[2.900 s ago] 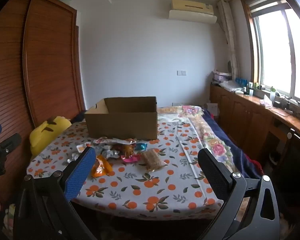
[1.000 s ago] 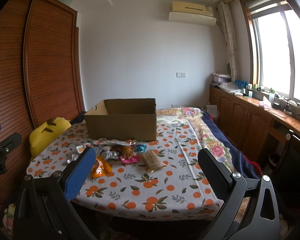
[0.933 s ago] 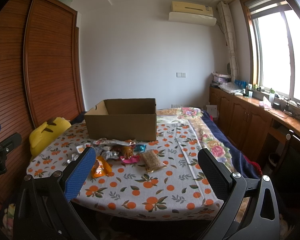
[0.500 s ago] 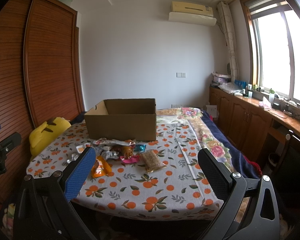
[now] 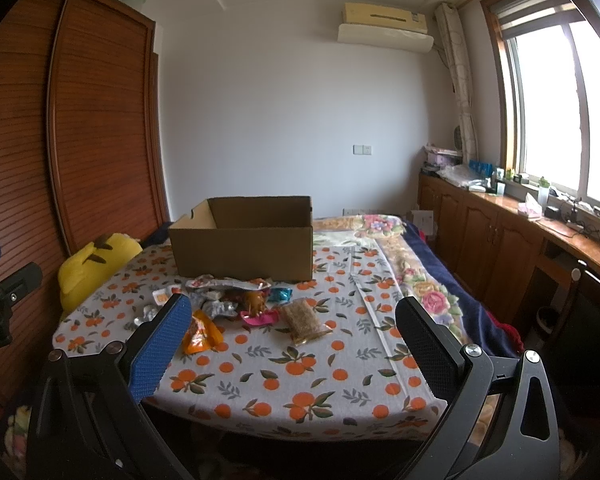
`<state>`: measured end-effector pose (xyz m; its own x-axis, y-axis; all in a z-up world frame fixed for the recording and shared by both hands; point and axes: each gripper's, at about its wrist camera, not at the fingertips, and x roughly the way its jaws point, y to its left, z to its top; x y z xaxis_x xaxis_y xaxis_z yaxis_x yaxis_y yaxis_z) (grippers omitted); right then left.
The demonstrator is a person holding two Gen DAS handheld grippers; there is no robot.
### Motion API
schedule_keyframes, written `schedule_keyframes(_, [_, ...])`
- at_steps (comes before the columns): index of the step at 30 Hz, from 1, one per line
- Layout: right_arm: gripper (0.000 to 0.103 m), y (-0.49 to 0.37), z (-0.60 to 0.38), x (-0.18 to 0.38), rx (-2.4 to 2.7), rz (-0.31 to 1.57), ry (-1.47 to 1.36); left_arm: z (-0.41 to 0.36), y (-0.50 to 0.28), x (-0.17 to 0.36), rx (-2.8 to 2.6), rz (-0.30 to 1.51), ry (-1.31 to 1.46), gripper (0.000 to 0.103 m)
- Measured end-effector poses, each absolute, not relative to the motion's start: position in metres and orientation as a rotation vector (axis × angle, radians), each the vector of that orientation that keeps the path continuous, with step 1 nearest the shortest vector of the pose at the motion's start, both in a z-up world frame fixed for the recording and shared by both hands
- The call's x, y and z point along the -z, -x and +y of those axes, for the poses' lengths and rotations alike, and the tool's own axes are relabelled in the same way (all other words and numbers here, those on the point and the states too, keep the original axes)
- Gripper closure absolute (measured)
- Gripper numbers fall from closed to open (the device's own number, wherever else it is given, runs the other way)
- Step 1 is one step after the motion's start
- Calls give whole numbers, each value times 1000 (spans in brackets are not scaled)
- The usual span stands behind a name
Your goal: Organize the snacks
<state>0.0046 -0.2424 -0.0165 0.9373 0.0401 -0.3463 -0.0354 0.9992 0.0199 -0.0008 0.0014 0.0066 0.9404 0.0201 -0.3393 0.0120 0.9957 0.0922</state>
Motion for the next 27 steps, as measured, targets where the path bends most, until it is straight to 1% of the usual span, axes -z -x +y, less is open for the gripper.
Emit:
schedule_keyframes(8, [0,-7,-243,21,-43,367,-15,1,-5,-1,0,372,-89,0])
schedule_keyframes(13, [0,-18,-243,32,-57,395,5,4,-21,19,20,424,-76,0])
schedule_keyframes(21, [0,-56,-251,52,-168,464,0,7,-65,54,60,530,-47,0])
schedule_keyframes(27, [1,-103,-259,75,-226,547,10,7,-104,77,90,586,-20,0])
